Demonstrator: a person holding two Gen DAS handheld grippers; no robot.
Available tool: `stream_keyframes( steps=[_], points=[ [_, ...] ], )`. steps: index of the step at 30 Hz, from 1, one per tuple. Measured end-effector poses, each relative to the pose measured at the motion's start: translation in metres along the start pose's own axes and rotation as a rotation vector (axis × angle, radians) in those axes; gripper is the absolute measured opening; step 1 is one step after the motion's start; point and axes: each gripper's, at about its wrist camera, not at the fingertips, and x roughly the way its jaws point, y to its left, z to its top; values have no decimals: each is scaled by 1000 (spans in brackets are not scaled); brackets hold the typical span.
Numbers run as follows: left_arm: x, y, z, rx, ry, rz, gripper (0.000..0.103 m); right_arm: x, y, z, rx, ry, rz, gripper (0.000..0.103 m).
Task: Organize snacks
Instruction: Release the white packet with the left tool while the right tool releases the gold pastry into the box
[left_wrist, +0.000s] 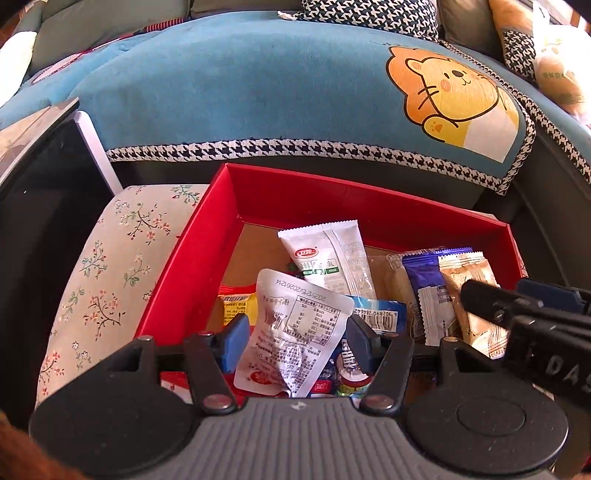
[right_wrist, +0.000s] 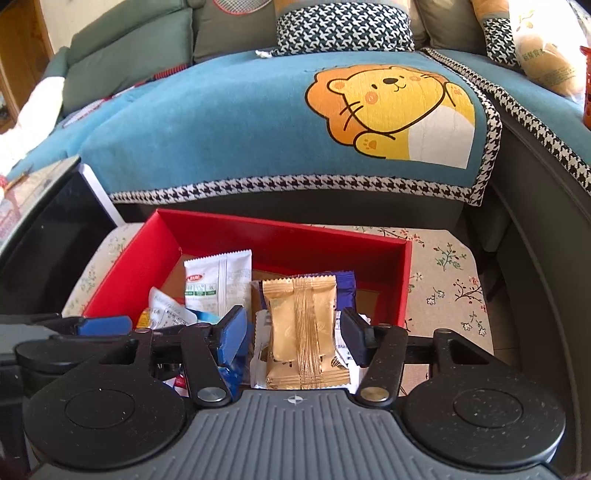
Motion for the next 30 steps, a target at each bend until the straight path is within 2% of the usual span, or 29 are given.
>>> stream_keyframes(
  steps=[6, 11, 13, 30],
  points=[
    [-11, 6, -3, -20, -11, -2, 103, -14, -3, 1, 19, -22, -17, 66],
    [-24, 6, -14, 1, -24, 8, 103, -26, -2, -6, 19, -17, -37, 67],
    [-30, 6, -19, 8, -30, 8, 103, -32, -1, -12, 7, -15, -53, 71],
    [-79, 9, -85, 45, -34, 11, 103, -78, 7, -72, 20, 0, -66, 73]
  ],
)
